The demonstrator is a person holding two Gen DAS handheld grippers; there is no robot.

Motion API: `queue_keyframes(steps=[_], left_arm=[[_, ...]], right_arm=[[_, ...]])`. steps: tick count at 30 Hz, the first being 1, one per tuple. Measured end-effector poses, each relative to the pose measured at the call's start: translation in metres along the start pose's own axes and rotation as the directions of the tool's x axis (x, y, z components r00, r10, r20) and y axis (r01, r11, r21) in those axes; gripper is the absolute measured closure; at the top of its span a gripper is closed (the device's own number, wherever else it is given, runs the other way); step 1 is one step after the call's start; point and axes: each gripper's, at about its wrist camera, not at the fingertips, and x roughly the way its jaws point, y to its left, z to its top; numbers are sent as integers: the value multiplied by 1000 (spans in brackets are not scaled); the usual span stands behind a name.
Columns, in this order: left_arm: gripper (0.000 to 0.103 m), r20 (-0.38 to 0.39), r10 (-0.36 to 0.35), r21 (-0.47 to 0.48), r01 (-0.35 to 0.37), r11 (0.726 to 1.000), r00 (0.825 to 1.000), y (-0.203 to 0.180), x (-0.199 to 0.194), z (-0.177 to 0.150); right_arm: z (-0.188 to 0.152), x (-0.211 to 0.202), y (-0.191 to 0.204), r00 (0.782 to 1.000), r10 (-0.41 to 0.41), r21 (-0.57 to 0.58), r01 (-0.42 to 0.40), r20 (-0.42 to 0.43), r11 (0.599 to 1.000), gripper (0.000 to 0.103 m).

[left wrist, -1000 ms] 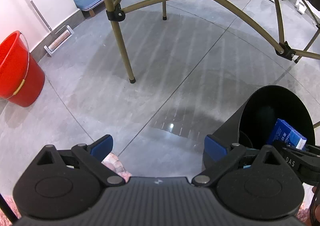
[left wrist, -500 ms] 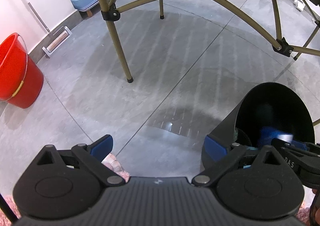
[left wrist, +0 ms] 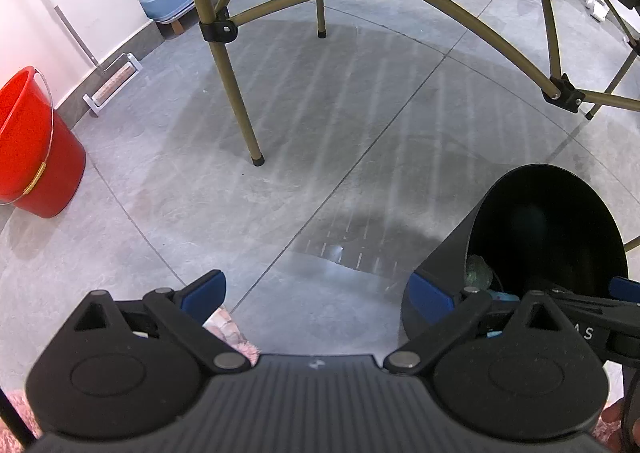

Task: Collect trash
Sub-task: 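Lower the blue tissue box into the bin and open the right tool, then move both tools from the bin back toward the table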

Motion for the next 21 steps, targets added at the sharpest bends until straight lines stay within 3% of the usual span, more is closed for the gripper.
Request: queue_keyframes(steps=[12,21], left_arm=[[3,24,-9,-6,9,1000,1000,3,-7,0],[3,136,-11,-28,15,999,991,8,-28,6]], right_arm=[[2,-8,0,1000,2,-1,-2,28,1000,0],[10,-31,-2,994,-3,-3,3,108,1000,0]])
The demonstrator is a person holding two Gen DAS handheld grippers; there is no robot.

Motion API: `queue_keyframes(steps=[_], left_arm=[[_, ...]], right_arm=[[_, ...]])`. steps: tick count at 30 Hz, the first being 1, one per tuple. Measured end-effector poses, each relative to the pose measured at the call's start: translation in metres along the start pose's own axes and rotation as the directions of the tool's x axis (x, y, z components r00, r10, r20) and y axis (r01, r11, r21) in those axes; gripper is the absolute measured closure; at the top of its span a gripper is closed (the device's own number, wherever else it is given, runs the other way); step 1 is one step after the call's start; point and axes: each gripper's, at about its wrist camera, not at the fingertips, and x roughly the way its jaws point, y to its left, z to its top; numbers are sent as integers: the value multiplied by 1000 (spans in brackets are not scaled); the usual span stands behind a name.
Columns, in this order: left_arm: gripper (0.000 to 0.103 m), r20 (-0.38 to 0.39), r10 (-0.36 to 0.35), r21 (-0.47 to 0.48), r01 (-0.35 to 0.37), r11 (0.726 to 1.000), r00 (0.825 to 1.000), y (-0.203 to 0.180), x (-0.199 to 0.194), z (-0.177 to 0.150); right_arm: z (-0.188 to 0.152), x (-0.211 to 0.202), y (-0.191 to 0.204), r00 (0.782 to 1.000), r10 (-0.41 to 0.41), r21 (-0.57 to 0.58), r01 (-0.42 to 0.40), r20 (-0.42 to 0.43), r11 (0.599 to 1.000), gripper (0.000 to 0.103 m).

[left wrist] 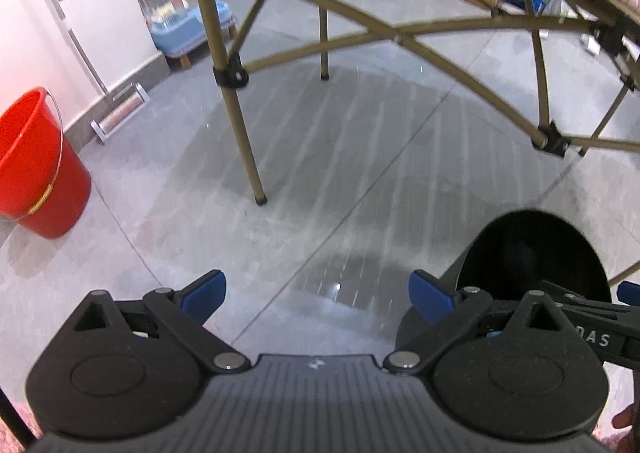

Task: Collect trash
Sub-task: 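Move both tools from the bin back toward the table, then grasp the lavender fluffy headband with the right tool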

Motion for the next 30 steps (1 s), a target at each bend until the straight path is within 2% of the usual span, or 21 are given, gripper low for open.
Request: queue_keyframes(steps=[7,11,13,19,21,26,30], left_arm=[[3,115,-12,-32,16,999,993,2,-21,8],[3,209,-21,-57,33,998,978,2,-43,14],[3,251,-32,-78,54,996,967,3,-56,19],[1,340,-56,-105,97,990,939,1,-88,36],[1,354,-62,-96,102,990,933,-4,-97,43],[0,433,-72,-73,114,991,899,-15,-119,59],[0,463,-92,-66,138,988,881,-24,-125,77]], right_arm=[[13,-32,-10,994,0,1,0,113,1000,0],[19,-51,-17,982,0,8,-2,188,1000,0],[22,-65,-21,970,6,8,-9,244,1000,0],[30,-110,-34,896,11,-5,-10,444,1000,0],[34,-120,-37,872,20,-10,-17,490,1000,0],[50,-143,-44,812,14,-17,-5,584,1000,0],[66,-150,-53,771,-5,1,6,637,1000,0]])
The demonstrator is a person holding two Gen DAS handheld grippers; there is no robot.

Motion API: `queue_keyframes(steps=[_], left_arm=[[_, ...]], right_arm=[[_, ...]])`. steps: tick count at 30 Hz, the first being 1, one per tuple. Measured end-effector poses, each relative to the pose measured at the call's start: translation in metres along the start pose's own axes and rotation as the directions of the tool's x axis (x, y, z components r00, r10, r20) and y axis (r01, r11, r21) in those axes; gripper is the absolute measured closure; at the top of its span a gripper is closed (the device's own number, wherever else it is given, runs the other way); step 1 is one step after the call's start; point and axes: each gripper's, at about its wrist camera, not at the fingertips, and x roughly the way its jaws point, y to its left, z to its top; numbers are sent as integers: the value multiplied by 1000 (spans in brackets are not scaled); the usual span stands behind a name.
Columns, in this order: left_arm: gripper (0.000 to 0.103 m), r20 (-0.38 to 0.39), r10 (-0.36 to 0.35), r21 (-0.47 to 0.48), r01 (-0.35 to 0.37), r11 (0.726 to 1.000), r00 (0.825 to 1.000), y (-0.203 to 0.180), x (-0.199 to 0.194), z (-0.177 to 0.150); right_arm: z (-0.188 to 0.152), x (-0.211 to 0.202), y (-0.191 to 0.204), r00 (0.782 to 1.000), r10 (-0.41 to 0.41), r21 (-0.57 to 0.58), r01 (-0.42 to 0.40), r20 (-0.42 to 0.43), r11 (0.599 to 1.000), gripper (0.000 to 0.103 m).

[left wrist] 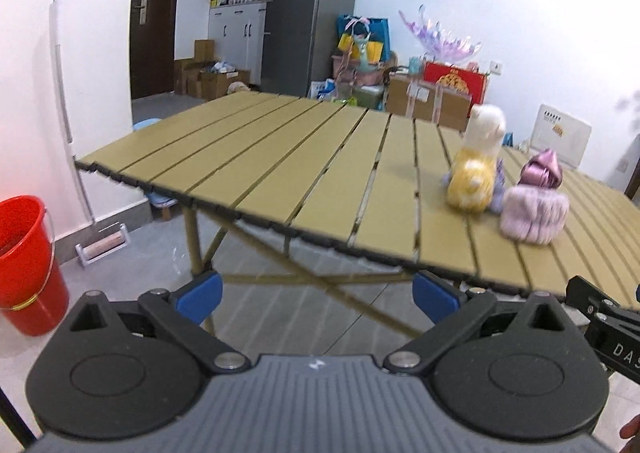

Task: Collect trash
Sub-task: 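Grasp the lavender fluffy headband with the right tool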

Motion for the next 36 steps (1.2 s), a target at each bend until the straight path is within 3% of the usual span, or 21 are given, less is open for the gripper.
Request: queue_keyframes(steps=[8,19,30,31,36], left_arm=[[0,14,-20,-15,20,1000,1000,-14,21,25],[0,35,-33,18,32,999,999,-20,55,57],[0,3,-69,42,69,997,998,-25,84,61],[0,-2,-68,47,68,997,998,-26,85,59],[0,-20,-69,53,70,996,997,-28,85,54]], right_arm=[[29,33,-12,1000,1,28,-2,29,1000,0],[44,107,-8,1000,0,88,-2,18,996,0],[41,171,4,998,-40,67,43,-44,997,0],[40,173,5,998,-45,65,48,-47,997,4],[41,177,7,999,-44,69,46,-32,997,4]])
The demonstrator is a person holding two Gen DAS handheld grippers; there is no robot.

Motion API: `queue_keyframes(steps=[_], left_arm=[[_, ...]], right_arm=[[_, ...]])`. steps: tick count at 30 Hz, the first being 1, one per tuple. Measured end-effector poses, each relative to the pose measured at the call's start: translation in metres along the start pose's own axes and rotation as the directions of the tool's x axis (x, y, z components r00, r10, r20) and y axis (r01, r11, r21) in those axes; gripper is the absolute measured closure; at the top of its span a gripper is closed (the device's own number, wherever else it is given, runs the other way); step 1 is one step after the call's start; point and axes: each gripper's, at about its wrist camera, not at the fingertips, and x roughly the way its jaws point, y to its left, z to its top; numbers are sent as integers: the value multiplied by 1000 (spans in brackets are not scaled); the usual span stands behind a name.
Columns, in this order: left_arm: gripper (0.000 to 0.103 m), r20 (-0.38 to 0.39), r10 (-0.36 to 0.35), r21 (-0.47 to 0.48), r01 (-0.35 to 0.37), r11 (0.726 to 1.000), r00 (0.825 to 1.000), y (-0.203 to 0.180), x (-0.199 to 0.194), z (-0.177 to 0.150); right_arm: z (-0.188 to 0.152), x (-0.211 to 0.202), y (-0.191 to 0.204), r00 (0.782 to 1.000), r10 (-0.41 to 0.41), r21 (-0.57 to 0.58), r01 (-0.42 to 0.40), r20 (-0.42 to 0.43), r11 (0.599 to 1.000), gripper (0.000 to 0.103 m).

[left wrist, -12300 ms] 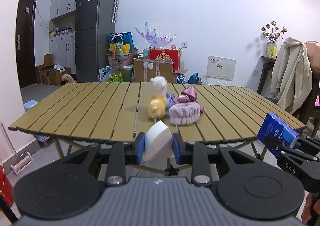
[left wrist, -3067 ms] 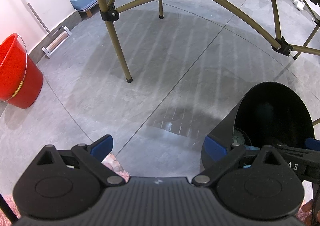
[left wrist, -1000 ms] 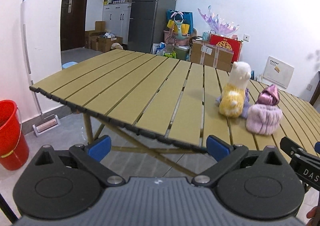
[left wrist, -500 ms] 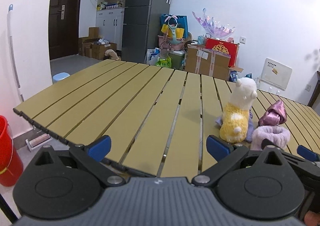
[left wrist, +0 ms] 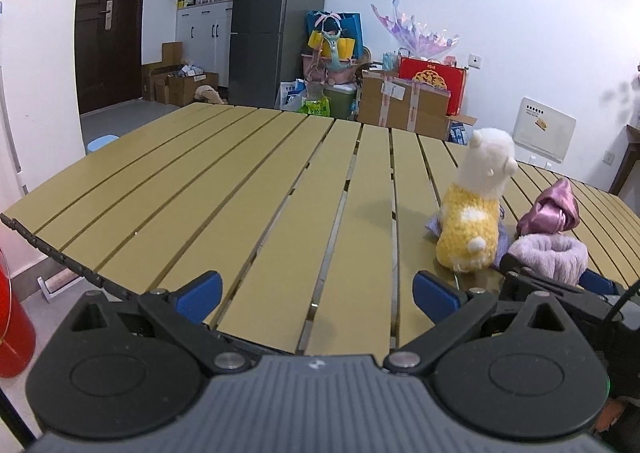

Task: Collect trash
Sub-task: 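Grasp the lavender fluffy headband with the right tool, then grasp the yellow-and-white plush alpaca with the left tool while right holds the headband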

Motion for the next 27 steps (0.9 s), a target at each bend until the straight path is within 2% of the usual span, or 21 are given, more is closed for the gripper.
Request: queue_keyframes(steps=[6,8,16,21,27], left_arm=[[0,10,-7,13,6,1000,1000,-3,-5,-2],[0,9,-10,17,10,1000,1000,-2,-6,-4],[0,22,7,15,-8,1000,1000,0,-11,-7],[0,34,-4,14,4,1000,999,-3,-14,-5],[0,40,-14,32,13,999,999,-14,-14,-3]], right_arm=[[-3,-2,0,1000,-2,-26,2,-8,1000,20],[-2,-4,0,1000,18,-22,-18,1,1000,34],[-2,-15,-14,996,89,20,-90,24,996,71],[-1,-23,-27,992,119,65,-122,43,990,75],[1,-34,-38,994,93,74,-98,65,993,76]])
